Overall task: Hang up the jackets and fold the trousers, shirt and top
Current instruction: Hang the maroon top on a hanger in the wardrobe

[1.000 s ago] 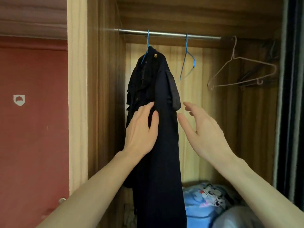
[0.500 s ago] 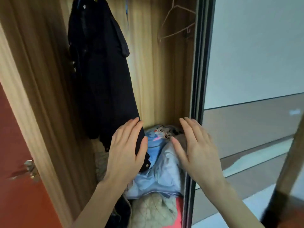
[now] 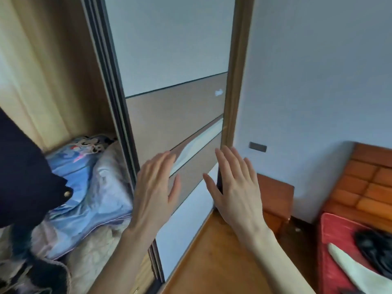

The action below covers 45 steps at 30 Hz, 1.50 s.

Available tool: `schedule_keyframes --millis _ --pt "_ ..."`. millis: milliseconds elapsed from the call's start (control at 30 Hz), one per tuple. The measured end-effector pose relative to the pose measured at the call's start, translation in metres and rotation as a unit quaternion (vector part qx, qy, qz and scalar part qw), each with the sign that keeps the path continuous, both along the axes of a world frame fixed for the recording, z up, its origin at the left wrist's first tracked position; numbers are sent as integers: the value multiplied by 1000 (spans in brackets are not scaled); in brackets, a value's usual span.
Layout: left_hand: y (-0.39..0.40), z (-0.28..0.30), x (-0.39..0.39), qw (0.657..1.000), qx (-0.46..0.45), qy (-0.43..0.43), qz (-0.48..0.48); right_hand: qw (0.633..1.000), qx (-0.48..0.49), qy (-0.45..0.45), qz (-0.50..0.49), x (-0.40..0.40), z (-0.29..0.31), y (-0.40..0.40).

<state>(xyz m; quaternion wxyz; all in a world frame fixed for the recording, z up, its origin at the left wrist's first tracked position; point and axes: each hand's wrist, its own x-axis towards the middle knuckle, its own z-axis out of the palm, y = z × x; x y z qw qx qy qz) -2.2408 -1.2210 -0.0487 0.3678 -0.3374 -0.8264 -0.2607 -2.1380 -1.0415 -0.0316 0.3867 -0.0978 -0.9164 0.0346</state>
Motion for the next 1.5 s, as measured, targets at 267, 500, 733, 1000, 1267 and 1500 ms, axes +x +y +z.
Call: schedule_keyframes --millis 267,500,733,1000,1267,1500 --pt "95 -34 22 979 -19 -43 -197 974 -48 3 -220 93 -58 49" --pt "158 -68 73 938 -61 -82 -331 920 -77 5 -384 197 -103 64" --pt "216 -83 151 884 -89 -54 -457 838 -140 26 -527 298 -128 46" --pt "256 -99 304 778 -128 -41 -614 742 -161 61 -648 429 -139 17" --pt "294 -112 478 683 -173 -32 -709 643 -161 77 -745 574 -147 -9" --pt "302 -138 609 637 -174 -26 -750 577 -169 112 -791 688 -168 -29"
